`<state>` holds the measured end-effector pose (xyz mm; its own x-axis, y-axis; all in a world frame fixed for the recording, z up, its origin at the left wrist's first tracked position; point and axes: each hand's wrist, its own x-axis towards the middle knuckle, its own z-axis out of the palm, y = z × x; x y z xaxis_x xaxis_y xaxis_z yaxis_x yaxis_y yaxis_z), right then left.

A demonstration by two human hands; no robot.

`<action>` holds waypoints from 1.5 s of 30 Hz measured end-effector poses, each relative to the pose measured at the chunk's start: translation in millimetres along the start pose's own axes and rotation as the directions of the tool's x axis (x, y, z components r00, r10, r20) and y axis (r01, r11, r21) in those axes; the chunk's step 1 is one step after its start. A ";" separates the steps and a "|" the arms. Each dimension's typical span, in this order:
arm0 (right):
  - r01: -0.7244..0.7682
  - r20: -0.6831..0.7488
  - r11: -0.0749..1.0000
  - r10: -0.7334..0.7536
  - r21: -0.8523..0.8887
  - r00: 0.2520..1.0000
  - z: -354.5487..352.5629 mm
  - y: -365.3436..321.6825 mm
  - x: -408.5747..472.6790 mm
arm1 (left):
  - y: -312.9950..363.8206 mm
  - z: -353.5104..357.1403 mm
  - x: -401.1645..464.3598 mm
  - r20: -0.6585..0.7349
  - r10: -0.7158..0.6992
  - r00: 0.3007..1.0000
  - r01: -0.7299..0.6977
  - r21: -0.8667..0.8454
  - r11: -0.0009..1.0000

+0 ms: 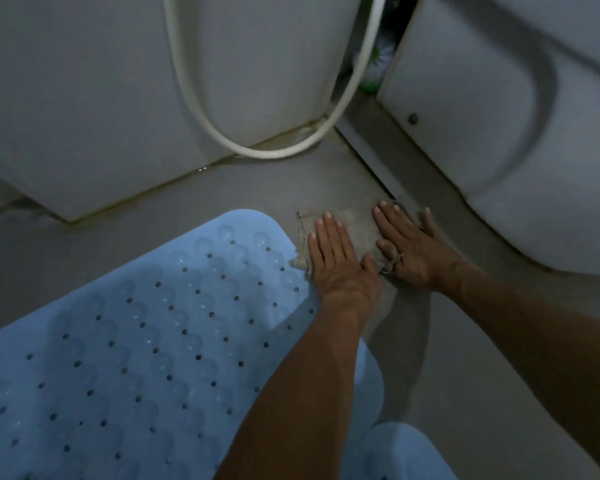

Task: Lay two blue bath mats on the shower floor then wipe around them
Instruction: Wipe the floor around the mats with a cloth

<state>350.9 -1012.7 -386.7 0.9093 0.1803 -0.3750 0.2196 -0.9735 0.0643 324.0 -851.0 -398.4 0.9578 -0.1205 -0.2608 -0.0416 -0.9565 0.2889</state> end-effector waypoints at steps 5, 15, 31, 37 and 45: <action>-0.002 0.028 1.000 0.003 -0.025 1.000 20.2 10.5 -52.5 | 23.6 21.0 -49.1 0.023 0.001 1.000 -0.001 0.018 1.000; -0.015 0.050 1.000 0.015 0.002 0.999 57.6 23.6 -172.3 | 74.7 67.4 -164.9 -0.032 -0.002 0.999 -0.004 -0.186 0.982; 0.010 -0.016 0.998 -0.009 0.059 1.000 60.1 26.0 -174.2 | 81.2 58.1 -155.6 0.273 0.028 0.962 -0.029 -0.003 1.000; 0.040 -0.028 0.997 -0.038 0.067 0.999 64.5 29.3 -173.4 | 84.7 66.5 -156.7 0.215 -0.017 0.976 0.006 0.053 0.999; 0.034 -0.081 0.998 -0.030 0.047 0.996 68.5 27.7 -177.0 | 83.0 69.8 -157.8 0.154 -0.008 0.988 -0.005 0.083 0.997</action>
<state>171.8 -1081.3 -381.9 0.9281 0.2202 -0.3002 0.2334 -0.9723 0.0084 149.5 -930.0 -397.5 0.9030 -0.1527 -0.4016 -0.0700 -0.9745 0.2131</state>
